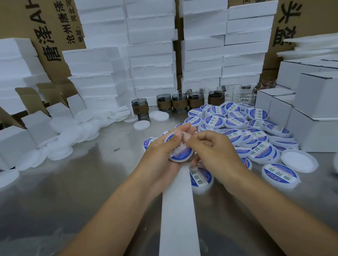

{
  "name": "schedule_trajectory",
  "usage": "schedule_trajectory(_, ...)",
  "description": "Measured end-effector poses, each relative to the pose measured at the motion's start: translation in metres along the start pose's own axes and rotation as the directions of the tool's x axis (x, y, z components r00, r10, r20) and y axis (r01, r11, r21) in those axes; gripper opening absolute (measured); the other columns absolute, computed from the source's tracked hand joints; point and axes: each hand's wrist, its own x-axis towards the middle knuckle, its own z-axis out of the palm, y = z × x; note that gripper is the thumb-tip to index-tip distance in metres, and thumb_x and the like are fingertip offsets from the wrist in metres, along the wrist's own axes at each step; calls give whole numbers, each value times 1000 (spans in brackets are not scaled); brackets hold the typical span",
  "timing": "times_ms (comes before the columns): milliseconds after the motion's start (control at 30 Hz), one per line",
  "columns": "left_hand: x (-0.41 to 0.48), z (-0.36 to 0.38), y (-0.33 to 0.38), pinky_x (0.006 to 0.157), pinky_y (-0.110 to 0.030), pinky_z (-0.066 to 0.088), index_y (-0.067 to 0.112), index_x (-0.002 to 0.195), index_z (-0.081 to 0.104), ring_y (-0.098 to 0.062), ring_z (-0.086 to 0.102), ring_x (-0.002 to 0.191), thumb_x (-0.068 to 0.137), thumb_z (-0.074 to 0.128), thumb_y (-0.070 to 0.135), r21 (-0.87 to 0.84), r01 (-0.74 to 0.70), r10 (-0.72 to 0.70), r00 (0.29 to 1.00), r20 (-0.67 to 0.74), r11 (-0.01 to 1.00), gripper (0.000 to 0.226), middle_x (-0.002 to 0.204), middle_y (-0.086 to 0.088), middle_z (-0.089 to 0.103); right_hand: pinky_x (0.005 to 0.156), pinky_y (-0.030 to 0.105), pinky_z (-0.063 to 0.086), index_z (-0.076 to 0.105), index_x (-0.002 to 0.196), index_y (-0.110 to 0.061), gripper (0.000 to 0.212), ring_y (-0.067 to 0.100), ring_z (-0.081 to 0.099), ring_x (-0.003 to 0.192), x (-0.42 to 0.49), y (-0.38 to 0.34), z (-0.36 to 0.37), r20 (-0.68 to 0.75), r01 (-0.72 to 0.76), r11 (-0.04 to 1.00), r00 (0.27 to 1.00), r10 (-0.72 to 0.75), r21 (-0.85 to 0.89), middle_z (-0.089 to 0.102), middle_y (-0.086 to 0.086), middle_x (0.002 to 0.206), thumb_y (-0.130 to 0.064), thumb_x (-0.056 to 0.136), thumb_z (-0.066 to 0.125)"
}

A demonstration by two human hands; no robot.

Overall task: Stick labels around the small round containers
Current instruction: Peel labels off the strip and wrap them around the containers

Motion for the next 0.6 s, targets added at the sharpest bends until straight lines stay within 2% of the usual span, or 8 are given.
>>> schedule_trajectory(33,0,-1,1,72,-33,58,10,93,74,-24,69,95,77,57,18,-6,15,-15,1000,12,1000,25,107,-12,71,45,16,44,65,76,-13,20,6,53,41,0,0,-1,12,4,1000,1000,-4,22,65,0,62,-31,84,65)
schedule_trajectory(133,0,-3,0,69,-35,56,8,112,65,-29,67,97,82,54,19,12,63,-64,997,35,998,34,115,-18,66,43,16,43,69,76,-15,19,5,50,38,1,3,-4,7,37,999,999,-37,-9,64,-4,55,-29,87,62)
schedule_trajectory(200,1,-5,-2,71,-35,56,5,117,61,-29,67,97,86,53,20,53,53,-54,998,18,997,35,113,-19,66,45,18,45,67,76,-16,20,4,50,38,3,5,-4,-37,73,996,996,-75,-50,60,-8,49,-29,88,60)
schedule_trajectory(300,1,-7,-6,78,-33,57,3,102,66,-25,69,86,88,54,25,206,-1,9,999,-34,979,29,97,-17,71,44,17,45,63,74,-18,19,4,53,38,5,5,-7,-128,129,991,983,-131,-29,58,-8,46,-27,89,58)
schedule_trajectory(400,1,-8,-8,69,-26,56,5,98,66,-21,71,76,92,52,22,254,-30,43,998,-48,967,24,87,-12,73,47,19,48,62,80,-22,8,6,58,42,4,6,-5,-94,157,987,983,-159,-35,61,-5,61,-26,87,62)
schedule_trajectory(500,1,-8,-8,65,-23,55,6,102,66,-19,70,74,93,52,24,270,-37,59,996,-73,962,25,88,-11,73,57,30,54,61,81,-29,9,7,60,45,1,7,-3,-38,167,979,984,-172,-117,60,-4,64,-22,85,65)
schedule_trajectory(600,3,-8,-9,71,-29,57,6,103,66,-23,70,80,89,55,28,298,-48,75,994,-79,953,28,93,-15,73,60,33,53,60,82,-29,11,6,57,42,2,6,-3,-72,177,980,980,-184,-96,58,-3,61,-20,83,67)
